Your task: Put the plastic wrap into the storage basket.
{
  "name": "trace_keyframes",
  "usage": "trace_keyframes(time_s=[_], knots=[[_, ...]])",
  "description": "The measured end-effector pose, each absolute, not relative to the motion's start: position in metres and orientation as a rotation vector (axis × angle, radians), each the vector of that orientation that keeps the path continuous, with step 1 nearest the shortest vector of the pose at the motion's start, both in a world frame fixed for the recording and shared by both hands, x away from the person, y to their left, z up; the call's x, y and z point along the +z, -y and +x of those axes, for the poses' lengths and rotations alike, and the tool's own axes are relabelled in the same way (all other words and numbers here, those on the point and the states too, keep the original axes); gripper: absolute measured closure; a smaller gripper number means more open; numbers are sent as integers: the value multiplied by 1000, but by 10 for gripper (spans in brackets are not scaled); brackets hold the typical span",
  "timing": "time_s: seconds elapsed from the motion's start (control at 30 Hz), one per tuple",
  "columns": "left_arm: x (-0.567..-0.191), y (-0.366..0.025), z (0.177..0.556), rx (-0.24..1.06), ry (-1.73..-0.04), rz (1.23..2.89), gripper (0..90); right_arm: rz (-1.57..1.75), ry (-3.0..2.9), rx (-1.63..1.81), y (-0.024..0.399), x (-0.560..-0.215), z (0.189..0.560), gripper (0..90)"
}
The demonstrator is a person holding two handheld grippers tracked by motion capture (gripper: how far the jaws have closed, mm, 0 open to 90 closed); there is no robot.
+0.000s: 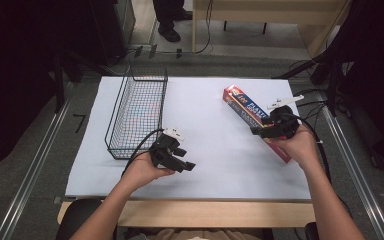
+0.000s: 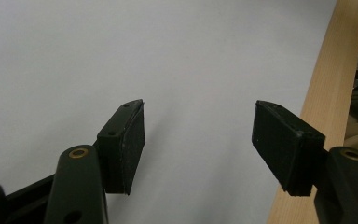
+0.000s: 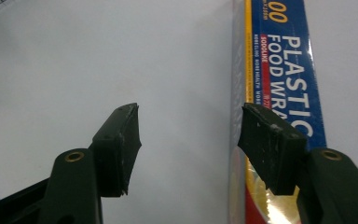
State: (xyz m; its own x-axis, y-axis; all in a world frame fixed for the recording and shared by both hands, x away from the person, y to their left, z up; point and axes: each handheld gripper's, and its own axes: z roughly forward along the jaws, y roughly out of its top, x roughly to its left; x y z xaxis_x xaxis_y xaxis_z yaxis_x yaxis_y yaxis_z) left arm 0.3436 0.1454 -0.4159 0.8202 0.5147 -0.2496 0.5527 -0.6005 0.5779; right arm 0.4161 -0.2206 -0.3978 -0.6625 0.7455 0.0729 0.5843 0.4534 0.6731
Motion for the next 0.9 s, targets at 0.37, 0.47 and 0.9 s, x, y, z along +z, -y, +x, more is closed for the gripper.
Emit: trace_keyframes(time_s=[0.37, 0.47, 0.9], knots=[[-415, -147, 343, -67, -765, 2338, 350, 1228, -2435, 917, 233, -405, 443, 341], [-415, -147, 342, -67, -765, 2332, 349, 1260, -2423, 909, 238, -410, 452, 280], [-417, -152, 339, -58, -781, 2349, 349, 1319, -2500, 767, 235, -445, 471, 302]])
